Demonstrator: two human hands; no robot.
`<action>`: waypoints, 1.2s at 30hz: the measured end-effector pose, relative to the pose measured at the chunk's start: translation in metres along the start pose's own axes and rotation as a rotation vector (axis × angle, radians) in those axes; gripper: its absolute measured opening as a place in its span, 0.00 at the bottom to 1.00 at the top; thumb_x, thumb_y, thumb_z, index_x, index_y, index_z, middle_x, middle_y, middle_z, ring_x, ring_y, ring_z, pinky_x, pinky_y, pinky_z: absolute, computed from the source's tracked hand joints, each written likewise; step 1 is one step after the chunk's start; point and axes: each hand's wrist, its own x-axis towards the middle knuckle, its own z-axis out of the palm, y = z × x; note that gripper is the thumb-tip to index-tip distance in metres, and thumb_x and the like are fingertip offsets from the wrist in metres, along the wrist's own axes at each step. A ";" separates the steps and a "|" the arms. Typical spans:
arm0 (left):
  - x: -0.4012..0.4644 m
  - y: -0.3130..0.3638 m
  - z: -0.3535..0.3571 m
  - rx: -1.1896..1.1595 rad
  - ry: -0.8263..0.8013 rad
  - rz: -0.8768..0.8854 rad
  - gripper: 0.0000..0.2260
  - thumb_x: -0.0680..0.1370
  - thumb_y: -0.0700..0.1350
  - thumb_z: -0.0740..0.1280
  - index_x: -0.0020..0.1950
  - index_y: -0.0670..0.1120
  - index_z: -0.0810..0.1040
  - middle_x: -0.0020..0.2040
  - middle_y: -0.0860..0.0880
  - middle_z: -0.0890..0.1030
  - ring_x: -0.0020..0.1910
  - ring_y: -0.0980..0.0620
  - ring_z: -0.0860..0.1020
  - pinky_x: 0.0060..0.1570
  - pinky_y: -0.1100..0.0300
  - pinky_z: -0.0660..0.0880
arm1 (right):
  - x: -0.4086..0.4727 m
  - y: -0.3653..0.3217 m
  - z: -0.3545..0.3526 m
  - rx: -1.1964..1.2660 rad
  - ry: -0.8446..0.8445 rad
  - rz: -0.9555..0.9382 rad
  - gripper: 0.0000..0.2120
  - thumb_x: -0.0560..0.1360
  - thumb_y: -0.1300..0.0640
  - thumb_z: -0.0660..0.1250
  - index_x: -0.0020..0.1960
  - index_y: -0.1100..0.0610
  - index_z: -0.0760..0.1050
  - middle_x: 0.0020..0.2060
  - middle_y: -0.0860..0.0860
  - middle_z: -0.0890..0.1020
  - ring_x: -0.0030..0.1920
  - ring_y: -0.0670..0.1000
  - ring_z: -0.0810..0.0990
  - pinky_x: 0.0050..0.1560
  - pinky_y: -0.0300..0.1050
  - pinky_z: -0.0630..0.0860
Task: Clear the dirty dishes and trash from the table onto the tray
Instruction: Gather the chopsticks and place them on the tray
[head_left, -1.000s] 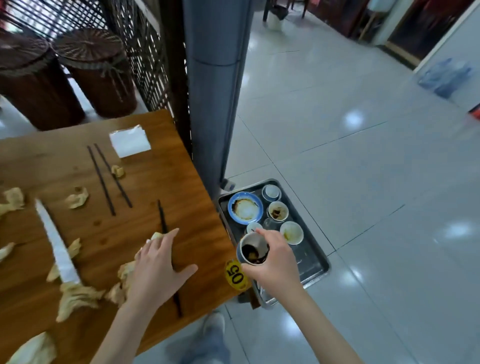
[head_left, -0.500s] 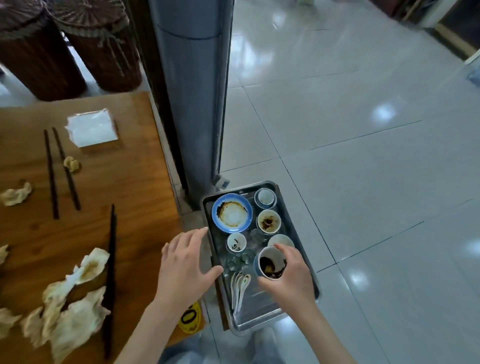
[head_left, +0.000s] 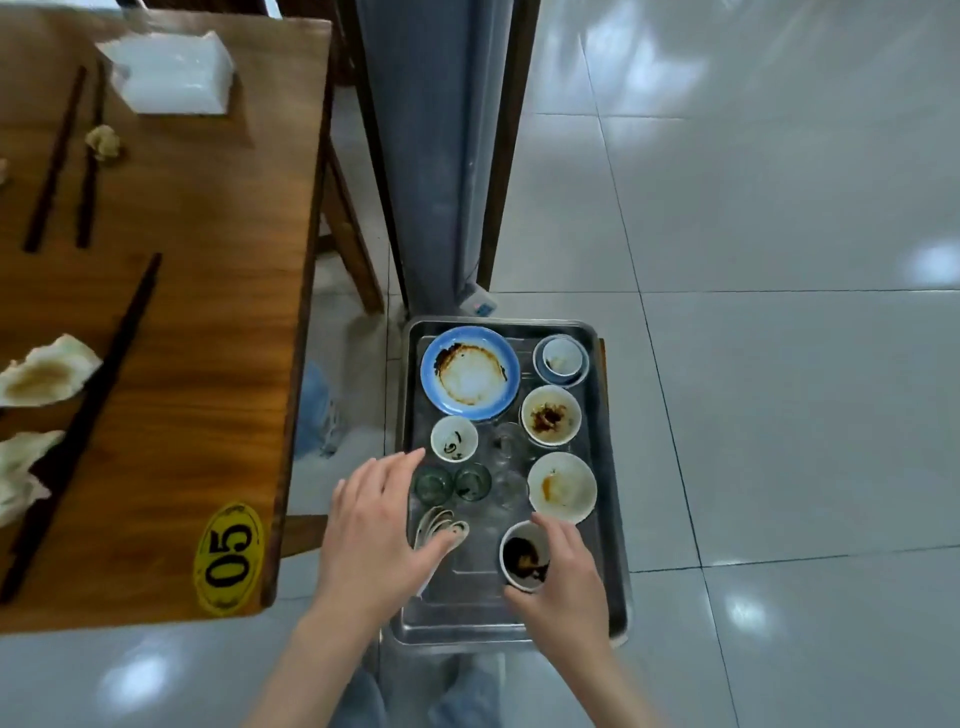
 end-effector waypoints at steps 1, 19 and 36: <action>0.001 -0.005 0.007 0.006 0.011 -0.014 0.37 0.68 0.62 0.71 0.73 0.54 0.61 0.68 0.55 0.68 0.69 0.54 0.63 0.71 0.55 0.58 | 0.002 0.009 0.007 -0.020 -0.030 -0.003 0.36 0.63 0.53 0.75 0.68 0.47 0.66 0.61 0.40 0.71 0.59 0.44 0.72 0.54 0.35 0.70; 0.001 -0.052 0.079 0.017 0.076 -0.072 0.34 0.68 0.56 0.74 0.71 0.52 0.66 0.66 0.53 0.71 0.65 0.52 0.67 0.66 0.57 0.62 | 0.060 0.074 0.104 -0.138 -0.079 -0.018 0.33 0.66 0.54 0.73 0.68 0.51 0.65 0.64 0.46 0.70 0.58 0.51 0.74 0.54 0.44 0.74; -0.003 -0.052 0.077 0.025 0.069 -0.066 0.35 0.68 0.58 0.73 0.72 0.53 0.63 0.66 0.55 0.70 0.66 0.54 0.65 0.66 0.57 0.62 | 0.050 0.073 0.112 -0.131 -0.034 -0.015 0.41 0.65 0.47 0.75 0.72 0.50 0.60 0.70 0.45 0.63 0.65 0.49 0.70 0.53 0.42 0.74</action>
